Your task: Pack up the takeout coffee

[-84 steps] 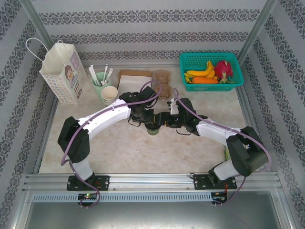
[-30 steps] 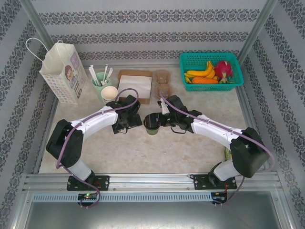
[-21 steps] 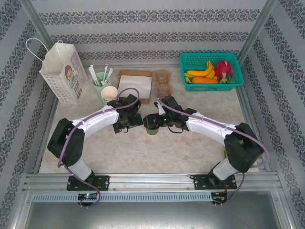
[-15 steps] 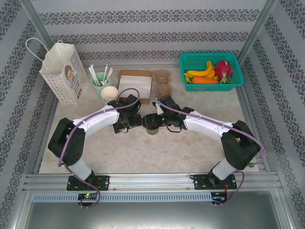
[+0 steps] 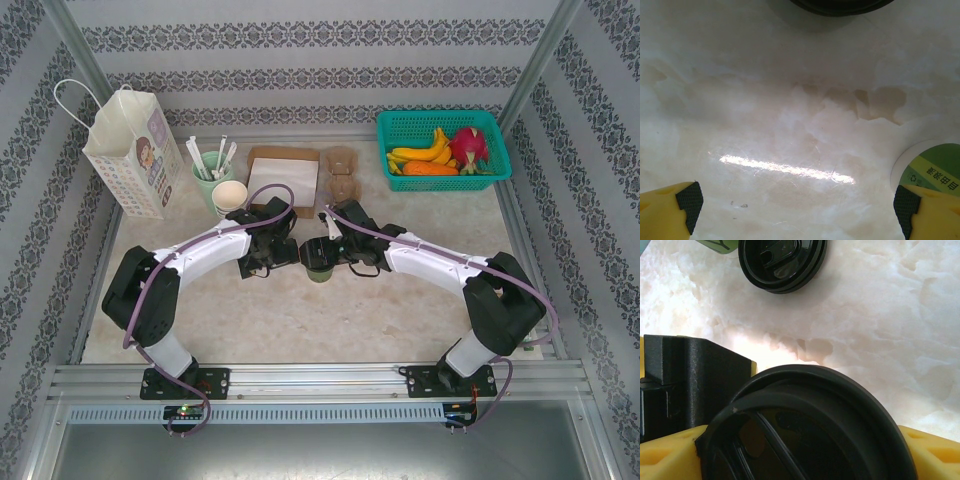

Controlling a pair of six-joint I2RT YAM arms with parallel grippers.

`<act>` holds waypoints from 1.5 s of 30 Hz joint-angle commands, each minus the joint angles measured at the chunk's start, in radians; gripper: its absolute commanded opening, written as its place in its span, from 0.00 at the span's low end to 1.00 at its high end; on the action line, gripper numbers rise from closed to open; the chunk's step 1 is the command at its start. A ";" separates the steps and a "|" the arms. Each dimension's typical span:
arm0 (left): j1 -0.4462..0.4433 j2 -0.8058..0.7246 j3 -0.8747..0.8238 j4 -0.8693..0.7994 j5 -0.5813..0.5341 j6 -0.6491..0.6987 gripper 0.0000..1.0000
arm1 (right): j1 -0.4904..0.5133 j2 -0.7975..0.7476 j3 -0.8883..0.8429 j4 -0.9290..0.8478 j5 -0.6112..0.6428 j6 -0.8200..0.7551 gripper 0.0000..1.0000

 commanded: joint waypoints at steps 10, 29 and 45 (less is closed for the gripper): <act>0.013 -0.095 -0.048 0.121 0.016 0.019 0.99 | -0.065 -0.051 -0.037 -0.105 0.091 -0.013 0.72; 0.013 -0.366 -0.215 0.362 -0.015 0.078 0.99 | -0.403 0.097 0.143 -0.050 0.116 -0.005 0.70; 0.036 -0.476 -0.248 0.337 -0.050 0.073 0.99 | -0.498 0.347 0.412 -0.037 0.171 0.059 0.73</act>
